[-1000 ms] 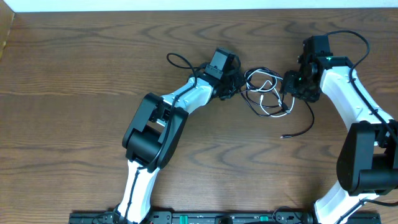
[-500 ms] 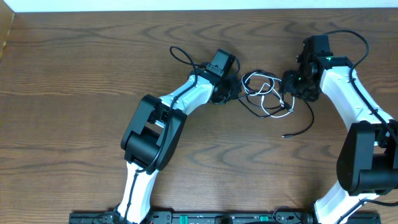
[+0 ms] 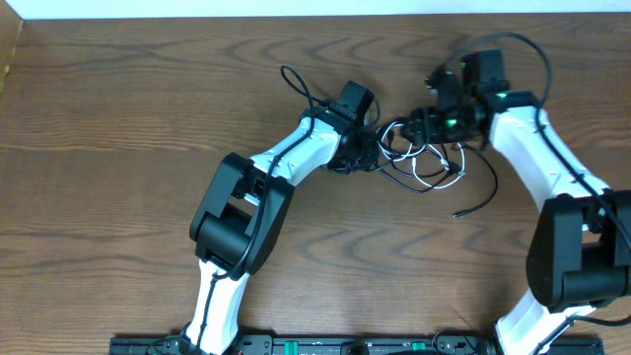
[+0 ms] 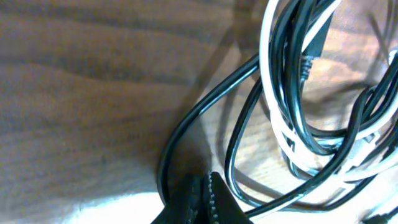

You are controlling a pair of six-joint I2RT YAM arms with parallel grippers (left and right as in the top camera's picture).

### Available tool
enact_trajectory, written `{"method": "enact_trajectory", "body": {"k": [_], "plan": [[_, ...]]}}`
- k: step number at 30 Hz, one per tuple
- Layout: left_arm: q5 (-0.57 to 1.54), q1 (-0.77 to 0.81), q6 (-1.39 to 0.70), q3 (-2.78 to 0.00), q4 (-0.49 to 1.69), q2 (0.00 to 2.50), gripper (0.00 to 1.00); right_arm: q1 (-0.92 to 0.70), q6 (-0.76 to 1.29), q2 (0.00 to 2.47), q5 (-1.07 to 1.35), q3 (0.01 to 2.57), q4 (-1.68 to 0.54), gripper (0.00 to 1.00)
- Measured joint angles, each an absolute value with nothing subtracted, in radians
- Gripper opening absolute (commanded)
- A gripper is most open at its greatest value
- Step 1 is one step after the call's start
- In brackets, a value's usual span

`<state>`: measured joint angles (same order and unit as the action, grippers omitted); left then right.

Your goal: Untangle cables

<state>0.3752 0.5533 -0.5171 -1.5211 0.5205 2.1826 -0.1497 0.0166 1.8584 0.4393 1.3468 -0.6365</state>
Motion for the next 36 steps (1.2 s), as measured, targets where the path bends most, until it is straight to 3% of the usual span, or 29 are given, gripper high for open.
{"method": "enact_trajectory", "body": {"k": [8, 14, 24, 30, 36], "plan": [[0.508, 0.511, -0.560, -1.513, 0.538, 2.188, 0.07, -0.252, -0.041, 1.879, 0.452, 1.347, -0.609, 0.50], [0.668, 0.427, -0.577, -1.502, 0.522, 2.209, 0.08, -0.255, -0.078, 1.931, 0.449, 1.346, -0.614, 0.33], [0.744, 0.395, -0.580, -1.493, 0.523, 2.219, 0.08, -0.319, -0.136, 1.988, 0.414, 1.346, -0.612, 0.24], [0.751, 0.395, -0.580, -1.491, 0.523, 2.220, 0.08, -0.341, -0.144, 2.026, 0.356, 1.346, -0.609, 0.23], [0.754, 0.395, -0.580, -1.491, 0.523, 2.220, 0.07, -0.347, -0.150, 2.029, 0.323, 1.346, -0.578, 0.41]]}}
